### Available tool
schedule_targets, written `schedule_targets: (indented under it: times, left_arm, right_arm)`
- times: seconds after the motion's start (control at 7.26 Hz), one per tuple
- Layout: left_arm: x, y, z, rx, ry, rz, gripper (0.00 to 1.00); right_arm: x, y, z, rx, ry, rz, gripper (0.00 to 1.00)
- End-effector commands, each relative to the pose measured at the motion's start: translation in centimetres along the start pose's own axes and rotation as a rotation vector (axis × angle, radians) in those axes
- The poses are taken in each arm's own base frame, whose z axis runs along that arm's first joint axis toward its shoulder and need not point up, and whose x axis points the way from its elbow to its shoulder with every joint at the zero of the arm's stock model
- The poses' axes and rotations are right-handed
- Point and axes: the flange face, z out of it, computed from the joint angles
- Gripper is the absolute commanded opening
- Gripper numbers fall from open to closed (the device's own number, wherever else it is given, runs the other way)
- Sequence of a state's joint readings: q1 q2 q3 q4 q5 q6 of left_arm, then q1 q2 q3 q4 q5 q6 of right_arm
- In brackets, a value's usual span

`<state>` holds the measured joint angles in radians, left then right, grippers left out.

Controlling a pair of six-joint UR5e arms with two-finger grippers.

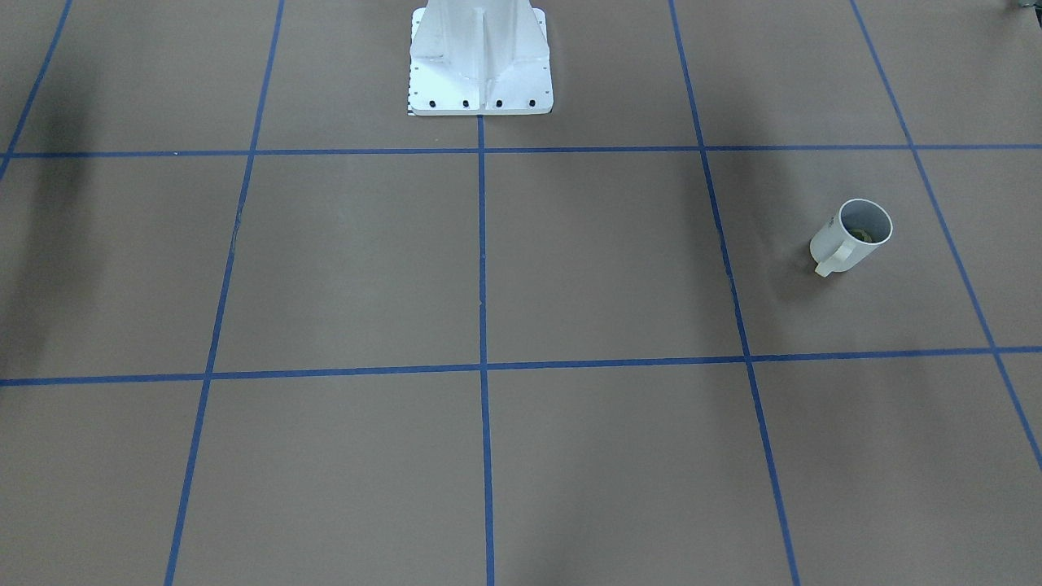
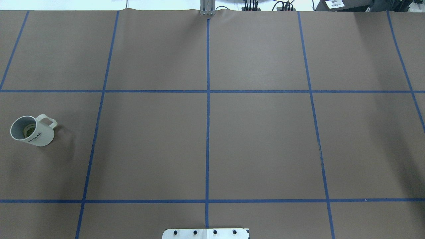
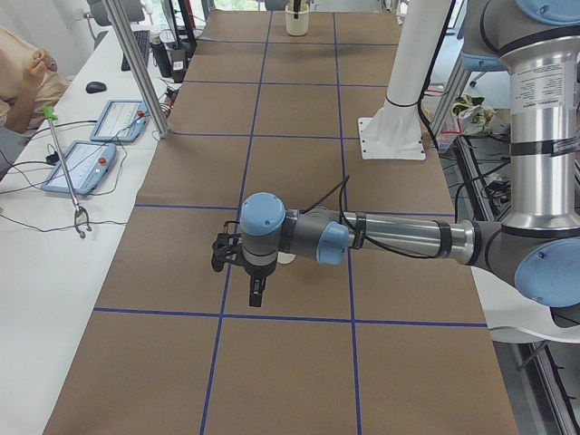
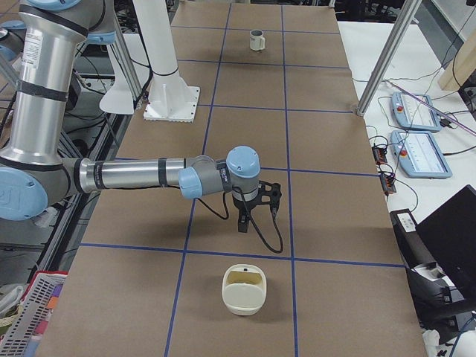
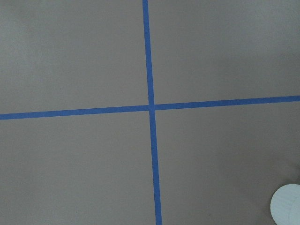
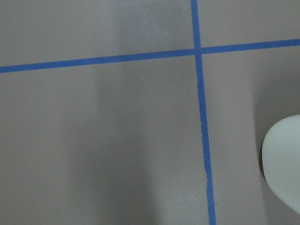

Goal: Left arm hands cup to right arm to dump lemon

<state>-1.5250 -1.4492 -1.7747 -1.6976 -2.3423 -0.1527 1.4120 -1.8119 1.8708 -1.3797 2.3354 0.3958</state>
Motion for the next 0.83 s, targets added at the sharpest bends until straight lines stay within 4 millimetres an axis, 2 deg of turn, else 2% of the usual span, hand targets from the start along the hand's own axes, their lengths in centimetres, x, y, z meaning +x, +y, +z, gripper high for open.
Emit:
schedule_targets:
  times: [0.0, 0.14, 0.41, 0.69]
  left_arm:
    - [0.5, 1.9, -0.8, -0.001, -0.002, 0.001, 1.00]
    - [0.5, 3.3, -0.8, -0.011, -0.002, -0.004, 1.00]
    - [-0.1, 4.5, -0.2, -0.019, 0.000, -0.008, 1.00]
    - [-0.1, 4.5, 0.1, -0.027, 0.001, -0.016, 1.00]
  right_arm:
    - [1.3, -0.2, -0.7, 0.018, 0.001, 0.031, 1.00]
    - [1.2, -0.2, -0.9, 0.022, 0.001, 0.030, 1.00]
    - [1.2, -0.1, -0.7, 0.014, -0.006, 0.033, 1.00]
    - [1.1, -0.2, -0.8, 0.022, -0.003, 0.029, 1.00]
